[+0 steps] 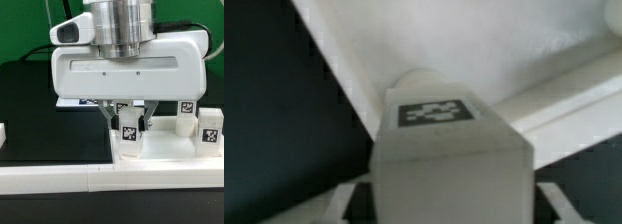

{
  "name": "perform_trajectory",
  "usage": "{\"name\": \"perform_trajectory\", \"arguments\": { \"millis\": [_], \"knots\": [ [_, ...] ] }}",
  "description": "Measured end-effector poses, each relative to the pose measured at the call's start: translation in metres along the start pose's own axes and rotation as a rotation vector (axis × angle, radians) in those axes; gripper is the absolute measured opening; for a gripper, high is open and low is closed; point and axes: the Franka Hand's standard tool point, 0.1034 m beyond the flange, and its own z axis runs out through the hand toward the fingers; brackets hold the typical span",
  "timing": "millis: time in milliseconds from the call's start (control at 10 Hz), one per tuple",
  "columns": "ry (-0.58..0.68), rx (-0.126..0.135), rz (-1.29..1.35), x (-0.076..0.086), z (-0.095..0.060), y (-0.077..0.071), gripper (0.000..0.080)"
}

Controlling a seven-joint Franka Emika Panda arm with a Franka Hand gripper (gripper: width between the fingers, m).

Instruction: Assemble square table

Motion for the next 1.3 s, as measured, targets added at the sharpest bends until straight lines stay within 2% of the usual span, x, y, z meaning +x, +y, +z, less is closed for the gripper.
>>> {"name": "perform_trajectory", "arguments": {
  "millis": [200,400,500,700,900,1100,1200,1300],
  "knots": [
    [-0.001,0.0,0.133,0.0,0.0,0.001,0.0294],
    [-0.014,0.0,0.478,0.001,-0.001,0.004,0.0294],
    [-0.023,0.021,0.706,-0.001,0.001,0.006,0.0294],
    [-0.052,0.088,1.011,-0.002,0.003,0.012,0.0294],
    [-0.06,0.084,1.134,-0.004,0.003,0.01,0.0294],
    [-0.058,0.084,1.092,-0.004,0.004,0.011,0.0295],
    [-0.054,0.075,1.02,-0.005,0.004,0.009,0.0474],
    [-0.045,0.062,0.828,-0.005,0.003,0.004,0.0615]
  ]
}}
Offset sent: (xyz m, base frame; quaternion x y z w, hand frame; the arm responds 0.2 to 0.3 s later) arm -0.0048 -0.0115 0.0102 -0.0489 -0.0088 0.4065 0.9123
